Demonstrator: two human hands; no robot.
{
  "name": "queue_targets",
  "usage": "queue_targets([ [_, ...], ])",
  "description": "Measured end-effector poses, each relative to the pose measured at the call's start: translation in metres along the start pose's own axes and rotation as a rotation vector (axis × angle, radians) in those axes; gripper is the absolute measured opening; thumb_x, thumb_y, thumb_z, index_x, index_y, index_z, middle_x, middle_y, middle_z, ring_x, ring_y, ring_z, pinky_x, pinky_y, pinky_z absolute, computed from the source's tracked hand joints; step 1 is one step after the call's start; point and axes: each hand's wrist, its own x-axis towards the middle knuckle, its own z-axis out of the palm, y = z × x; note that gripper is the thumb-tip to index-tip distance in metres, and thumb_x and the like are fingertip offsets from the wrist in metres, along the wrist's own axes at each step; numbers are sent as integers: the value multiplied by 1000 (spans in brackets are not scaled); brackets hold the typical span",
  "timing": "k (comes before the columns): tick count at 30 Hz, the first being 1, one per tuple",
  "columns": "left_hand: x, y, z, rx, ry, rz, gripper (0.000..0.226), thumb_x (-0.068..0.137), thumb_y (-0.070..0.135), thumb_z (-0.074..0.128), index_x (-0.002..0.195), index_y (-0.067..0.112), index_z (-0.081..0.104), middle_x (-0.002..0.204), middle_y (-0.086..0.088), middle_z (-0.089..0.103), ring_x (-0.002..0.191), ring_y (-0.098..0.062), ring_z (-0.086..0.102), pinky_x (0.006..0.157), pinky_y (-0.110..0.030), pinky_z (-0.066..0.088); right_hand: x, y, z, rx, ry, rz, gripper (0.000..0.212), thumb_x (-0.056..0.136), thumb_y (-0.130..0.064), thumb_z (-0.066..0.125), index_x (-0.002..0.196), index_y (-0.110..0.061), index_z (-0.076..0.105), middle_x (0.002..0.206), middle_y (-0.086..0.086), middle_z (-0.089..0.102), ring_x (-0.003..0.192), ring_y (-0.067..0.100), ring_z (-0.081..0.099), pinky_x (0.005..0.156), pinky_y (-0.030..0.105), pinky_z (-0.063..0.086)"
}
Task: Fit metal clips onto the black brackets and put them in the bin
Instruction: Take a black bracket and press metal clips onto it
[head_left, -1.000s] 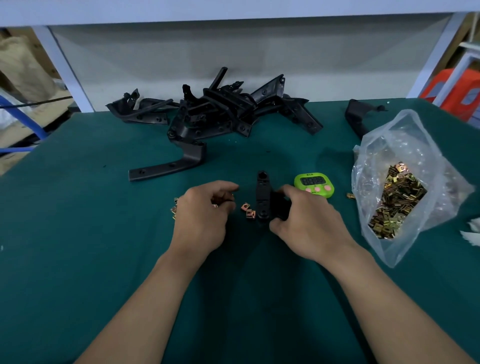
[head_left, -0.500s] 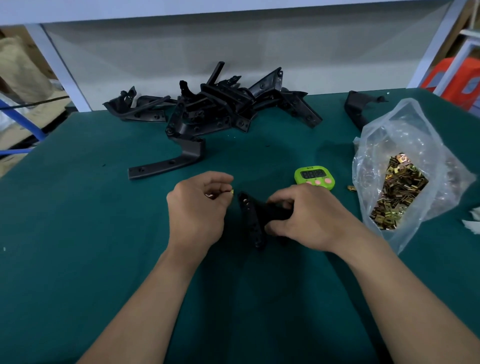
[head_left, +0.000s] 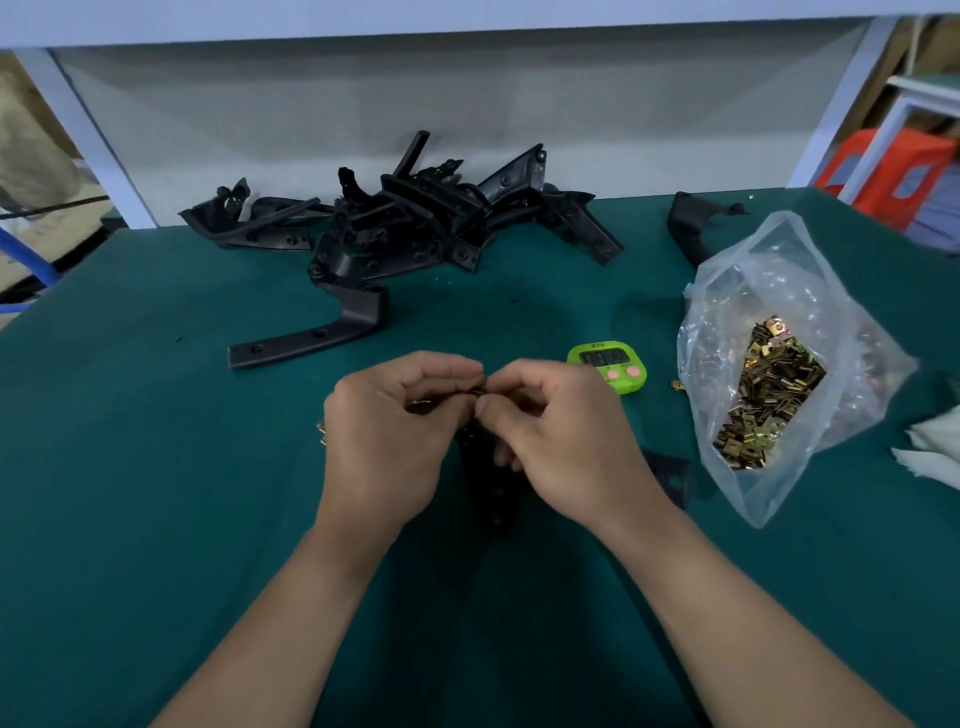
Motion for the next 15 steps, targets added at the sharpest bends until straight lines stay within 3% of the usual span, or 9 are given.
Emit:
queue_targets([
  [4,-2,1,1,8,-25,5,49,79,-15,75,88,33,76,85,17,78,84,-1,75,76,-12,57,1,3,0,7,16,62,20,91,-12,70,71,-19,70,48,3,63,40,7,54,46,16,39],
  [10,-6,3,3,100,-15,18,43,77,-1,83,87,40,77,83,23,77,82,2,74,76,-13,57,2,4,0,168,43,145,20,88,-11,70,68,-11,70,53,10,63,43,13,51,45,20,37],
  [15,-6,5,3,210,-39,90,30,82,11,83,87,40,75,85,28,74,84,7,70,74,-4,48,4,3,-6,454,18,260,19,89,-4,69,72,4,65,58,10,61,43,14,46,41,22,31],
])
